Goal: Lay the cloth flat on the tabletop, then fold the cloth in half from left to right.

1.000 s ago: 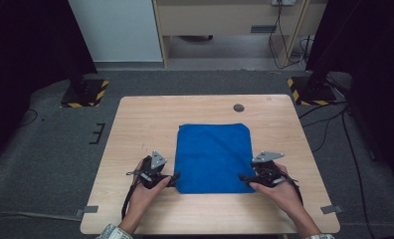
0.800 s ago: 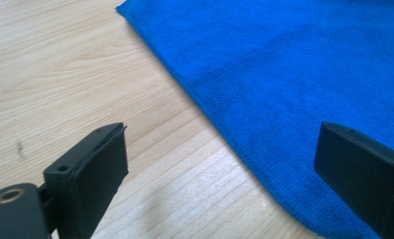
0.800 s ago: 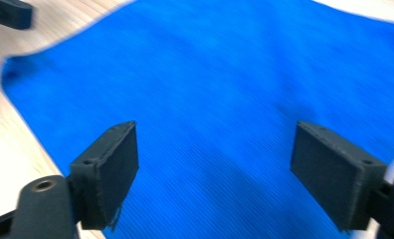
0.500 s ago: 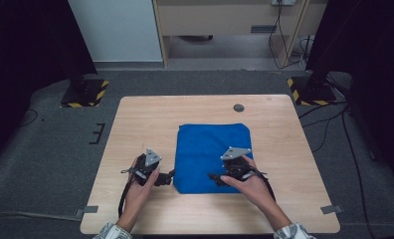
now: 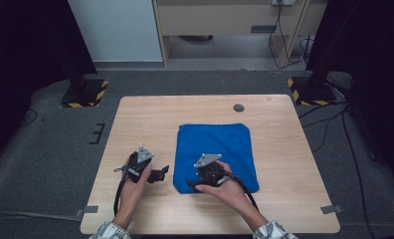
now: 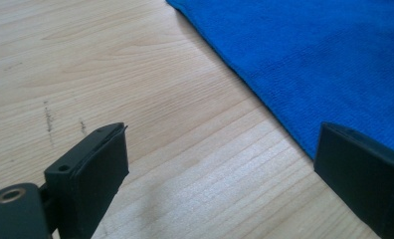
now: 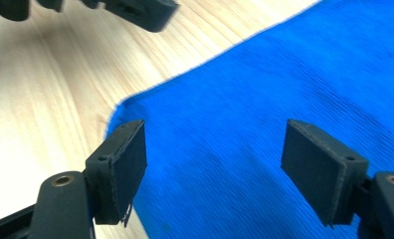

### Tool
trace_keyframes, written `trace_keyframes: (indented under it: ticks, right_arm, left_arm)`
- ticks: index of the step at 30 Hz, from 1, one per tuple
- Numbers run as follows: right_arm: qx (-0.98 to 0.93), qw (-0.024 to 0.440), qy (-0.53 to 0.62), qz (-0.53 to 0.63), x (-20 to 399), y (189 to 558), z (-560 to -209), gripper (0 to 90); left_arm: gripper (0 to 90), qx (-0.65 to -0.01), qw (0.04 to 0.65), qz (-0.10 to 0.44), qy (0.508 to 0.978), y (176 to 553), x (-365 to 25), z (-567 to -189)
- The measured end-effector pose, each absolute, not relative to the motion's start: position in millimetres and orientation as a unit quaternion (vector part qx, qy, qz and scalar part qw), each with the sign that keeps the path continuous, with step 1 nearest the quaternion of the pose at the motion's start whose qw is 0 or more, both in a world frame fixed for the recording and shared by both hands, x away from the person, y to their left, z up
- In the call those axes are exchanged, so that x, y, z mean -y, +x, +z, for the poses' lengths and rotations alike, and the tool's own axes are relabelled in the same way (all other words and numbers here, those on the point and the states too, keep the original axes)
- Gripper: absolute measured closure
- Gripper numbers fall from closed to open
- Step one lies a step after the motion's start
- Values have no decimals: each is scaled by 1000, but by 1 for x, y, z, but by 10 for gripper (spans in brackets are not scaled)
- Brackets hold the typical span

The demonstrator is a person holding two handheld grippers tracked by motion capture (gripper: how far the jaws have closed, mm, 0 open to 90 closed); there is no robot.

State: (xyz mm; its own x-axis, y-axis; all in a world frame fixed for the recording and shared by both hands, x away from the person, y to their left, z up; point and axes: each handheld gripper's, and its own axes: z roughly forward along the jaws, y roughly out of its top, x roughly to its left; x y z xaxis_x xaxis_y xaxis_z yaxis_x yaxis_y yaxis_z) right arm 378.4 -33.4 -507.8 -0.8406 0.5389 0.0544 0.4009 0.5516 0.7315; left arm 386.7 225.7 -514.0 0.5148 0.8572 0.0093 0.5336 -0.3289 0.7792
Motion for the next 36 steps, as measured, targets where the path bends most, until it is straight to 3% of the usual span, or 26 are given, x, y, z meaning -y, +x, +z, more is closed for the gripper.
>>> trace_keyframes:
  ticks: [11, 36]
  right_arm:
    - [-883, 89, 252, 386, 16, 373, -510, 381]
    - [-893, 84, 231, 377, -11, 358, -522, 378]
  left_arm:
    - [64, -443, 377, 223, 783, 387, -228, -513]
    - [70, -453, 379, 228, 774, 388, -234, -510]
